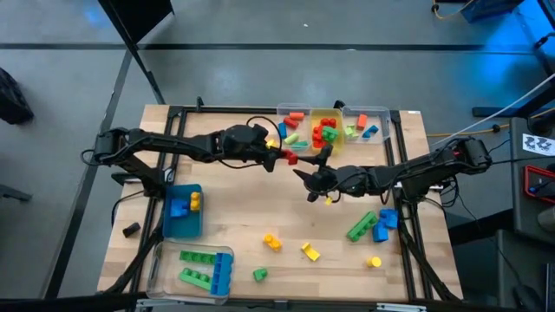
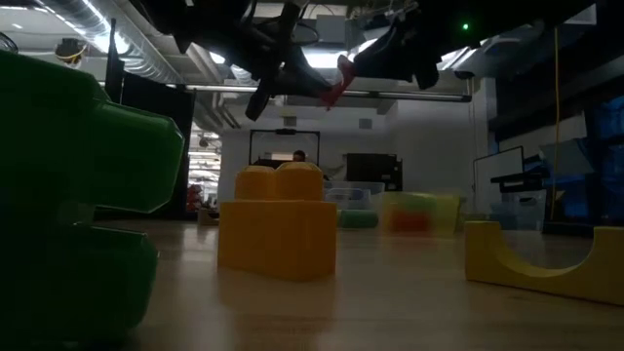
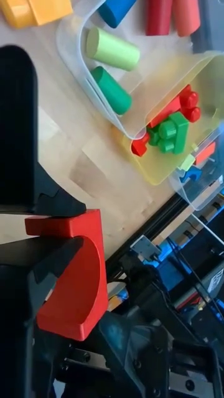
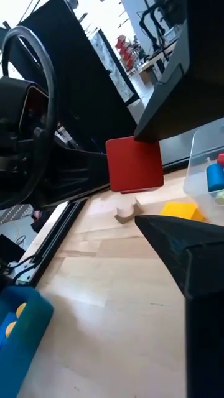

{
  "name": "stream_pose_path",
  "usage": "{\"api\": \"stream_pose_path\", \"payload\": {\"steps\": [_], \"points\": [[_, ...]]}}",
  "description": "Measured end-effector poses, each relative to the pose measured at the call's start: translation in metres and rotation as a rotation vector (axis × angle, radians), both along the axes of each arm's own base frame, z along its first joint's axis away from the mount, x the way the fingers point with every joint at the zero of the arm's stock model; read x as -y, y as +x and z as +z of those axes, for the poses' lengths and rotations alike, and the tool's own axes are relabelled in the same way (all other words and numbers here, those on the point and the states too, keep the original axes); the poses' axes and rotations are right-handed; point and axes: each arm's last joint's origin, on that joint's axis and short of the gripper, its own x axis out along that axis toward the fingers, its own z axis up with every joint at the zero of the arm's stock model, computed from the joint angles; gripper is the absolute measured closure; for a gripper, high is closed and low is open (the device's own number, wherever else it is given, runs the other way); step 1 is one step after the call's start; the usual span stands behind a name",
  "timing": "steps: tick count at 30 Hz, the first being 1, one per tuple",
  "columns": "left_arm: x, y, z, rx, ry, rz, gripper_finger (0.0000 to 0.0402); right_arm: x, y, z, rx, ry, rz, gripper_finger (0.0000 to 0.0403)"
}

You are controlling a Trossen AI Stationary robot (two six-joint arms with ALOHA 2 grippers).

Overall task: Sort blocks by size
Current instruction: Put the red arch block into the top right transparent bin

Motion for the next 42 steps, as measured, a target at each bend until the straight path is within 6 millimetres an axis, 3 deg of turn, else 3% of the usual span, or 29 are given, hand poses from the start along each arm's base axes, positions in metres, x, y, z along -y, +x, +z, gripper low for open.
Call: {"api": "stream_pose_path", "payload": {"steps": [35, 42], "points": [[0.014, 0.002, 0.0, 0.001, 0.008, -0.052, 0.0373, -0.002, 0.002, 0.001, -0.006, -0.016, 0.104, 0.0196], [0.016, 0.003, 0.0, -0.002, 0.024, -0.067, 0.0373, -0.003, 0.002, 0.001, -0.006, -0.007, 0.15, 0.0244]]}}
